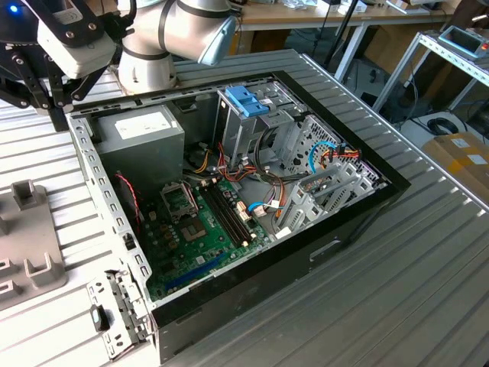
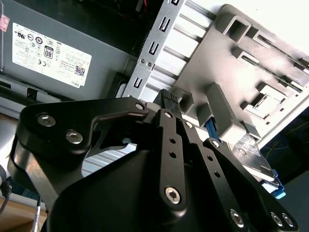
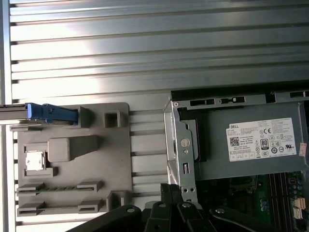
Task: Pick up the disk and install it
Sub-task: 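Reach for the disk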
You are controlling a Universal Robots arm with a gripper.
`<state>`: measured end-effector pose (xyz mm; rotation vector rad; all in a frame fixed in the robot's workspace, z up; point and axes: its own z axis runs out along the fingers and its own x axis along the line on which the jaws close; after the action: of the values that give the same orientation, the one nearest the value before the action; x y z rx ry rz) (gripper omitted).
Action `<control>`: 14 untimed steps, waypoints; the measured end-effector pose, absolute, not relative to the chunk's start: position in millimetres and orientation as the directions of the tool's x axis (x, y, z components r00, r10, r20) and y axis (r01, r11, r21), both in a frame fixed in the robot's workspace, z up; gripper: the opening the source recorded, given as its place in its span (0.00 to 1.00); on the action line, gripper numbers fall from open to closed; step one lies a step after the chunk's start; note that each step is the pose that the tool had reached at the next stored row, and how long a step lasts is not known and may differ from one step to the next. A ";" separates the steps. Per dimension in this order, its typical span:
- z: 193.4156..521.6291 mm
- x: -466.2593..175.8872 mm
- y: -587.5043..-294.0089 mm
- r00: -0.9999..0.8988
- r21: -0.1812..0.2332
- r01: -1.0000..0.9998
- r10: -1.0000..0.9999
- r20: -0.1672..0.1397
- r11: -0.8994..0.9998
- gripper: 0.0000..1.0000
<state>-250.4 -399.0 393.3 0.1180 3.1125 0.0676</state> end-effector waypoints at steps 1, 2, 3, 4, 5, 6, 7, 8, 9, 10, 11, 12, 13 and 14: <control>393.3 -251.0 -399.0 -0.997 0.044 0.075 0.076 -0.024 0.996 0.10; 393.3 -251.7 -399.0 -0.997 0.044 0.075 0.076 -0.024 0.996 0.10; 393.3 -252.0 -399.0 -0.997 0.044 0.075 0.076 -0.024 0.996 0.10; 393.3 -252.4 -399.0 -0.997 0.044 0.075 0.076 -0.024 0.996 0.10; 393.3 -252.8 -399.0 -0.997 0.044 0.075 0.076 -0.024 0.996 0.10; 393.3 -253.1 -399.0 -0.997 0.044 0.075 0.076 -0.024 0.996 0.10; 393.3 -253.5 -399.0 -0.997 0.044 0.075 0.076 -0.024 0.996 0.10; 393.3 -253.8 -399.0 -0.997 0.044 0.075 0.076 -0.024 0.996 0.10; 393.3 -254.2 -399.0 -0.997 0.044 0.075 0.076 -0.024 0.996 0.10; 393.3 -254.5 -399.0 -0.997 0.044 0.075 0.076 -0.024 0.996 0.10; 393.3 -254.8 -399.0 -0.997 0.044 0.075 0.076 -0.024 0.996 0.10; 393.3 -255.1 -399.0 -0.997 0.044 0.075 0.076 -0.024 0.996 0.10; 393.3 -255.7 -399.0 -0.997 0.044 0.075 0.076 -0.024 0.996 0.10; 393.3 -256.0 -399.0 -0.997 0.044 0.075 0.076 -0.024 0.996 0.10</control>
<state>-256.0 -399.0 393.3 0.1180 3.1125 0.0677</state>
